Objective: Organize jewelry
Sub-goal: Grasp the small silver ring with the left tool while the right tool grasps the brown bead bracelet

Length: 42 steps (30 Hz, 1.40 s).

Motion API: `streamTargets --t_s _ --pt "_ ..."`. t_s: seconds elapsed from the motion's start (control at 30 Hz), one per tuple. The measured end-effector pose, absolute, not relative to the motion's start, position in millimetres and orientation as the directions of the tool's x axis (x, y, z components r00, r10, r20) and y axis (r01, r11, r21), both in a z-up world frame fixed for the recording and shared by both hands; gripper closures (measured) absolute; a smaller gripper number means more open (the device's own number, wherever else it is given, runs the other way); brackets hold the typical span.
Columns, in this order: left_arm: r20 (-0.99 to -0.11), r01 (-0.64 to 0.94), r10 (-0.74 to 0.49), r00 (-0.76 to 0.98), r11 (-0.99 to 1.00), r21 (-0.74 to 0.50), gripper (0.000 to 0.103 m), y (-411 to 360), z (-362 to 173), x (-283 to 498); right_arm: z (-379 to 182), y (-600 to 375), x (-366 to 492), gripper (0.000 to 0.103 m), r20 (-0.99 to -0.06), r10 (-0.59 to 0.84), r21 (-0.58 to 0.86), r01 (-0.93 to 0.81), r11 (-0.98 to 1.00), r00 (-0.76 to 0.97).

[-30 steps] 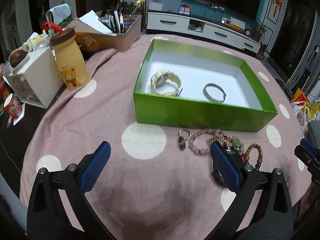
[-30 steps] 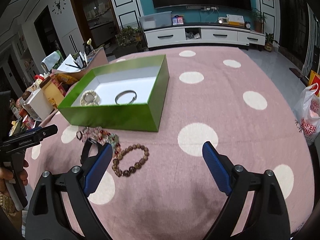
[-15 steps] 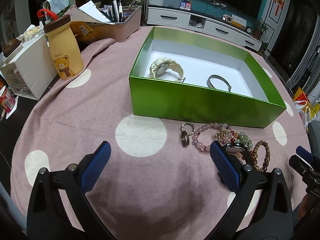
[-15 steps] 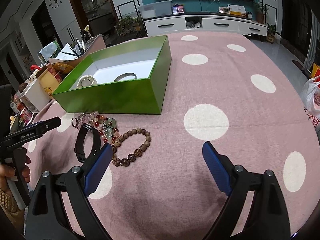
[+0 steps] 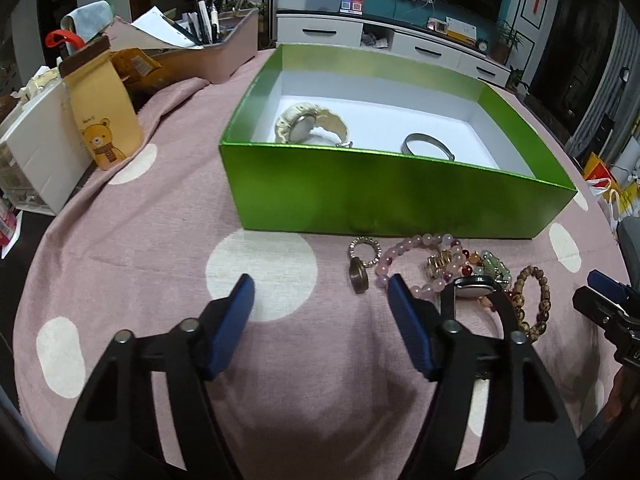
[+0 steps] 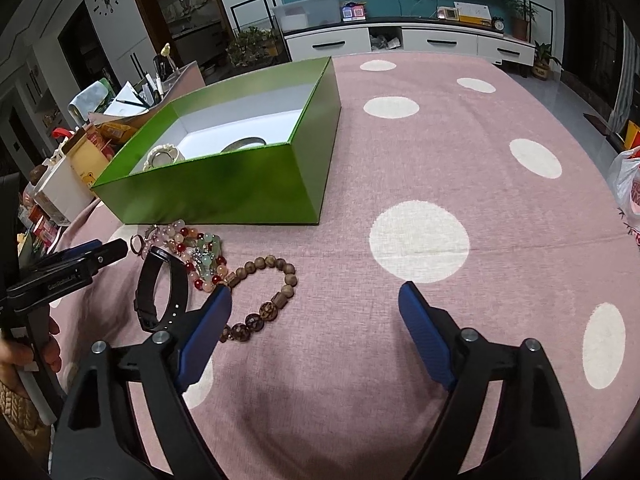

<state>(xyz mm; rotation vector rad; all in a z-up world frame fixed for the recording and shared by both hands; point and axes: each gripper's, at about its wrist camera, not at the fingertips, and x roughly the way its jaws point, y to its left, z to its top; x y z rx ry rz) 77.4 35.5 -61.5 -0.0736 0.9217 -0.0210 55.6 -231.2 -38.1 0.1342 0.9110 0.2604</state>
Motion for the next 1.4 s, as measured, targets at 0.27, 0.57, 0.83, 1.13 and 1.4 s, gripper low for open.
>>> streamTargets --t_s 0.27,0.57,0.83,1.13,1.4 --pt "-0.801 0.002 -0.052 0.596 0.998 -0.063 0.065 27 -73 89 -44 -222 61 0.035 -0.771 0.28 0.204 -0.195 0.959 0.572" --pt "-0.795 0.014 -0.04 0.605 0.999 -0.04 0.094 24 -76 94 -52 -206 70 0.053 -0.787 0.264 0.167 -0.22 0.961 0.557" --pt "-0.789 0.009 -0.014 0.614 1.0 -0.01 0.098 26 -78 96 -57 -189 72 0.071 -0.789 0.171 0.037 -0.232 0.972 0.59" --pt "-0.784 0.001 -0.015 0.621 1.0 -0.017 0.098 30 -72 92 -56 -188 70 0.096 -0.774 0.19 0.045 -0.246 0.968 0.604" --pt "-0.766 -0.003 -0.017 0.643 1.0 -0.024 0.098 33 -58 83 -32 -184 57 0.096 -0.721 0.193 0.016 -0.262 0.965 0.666"
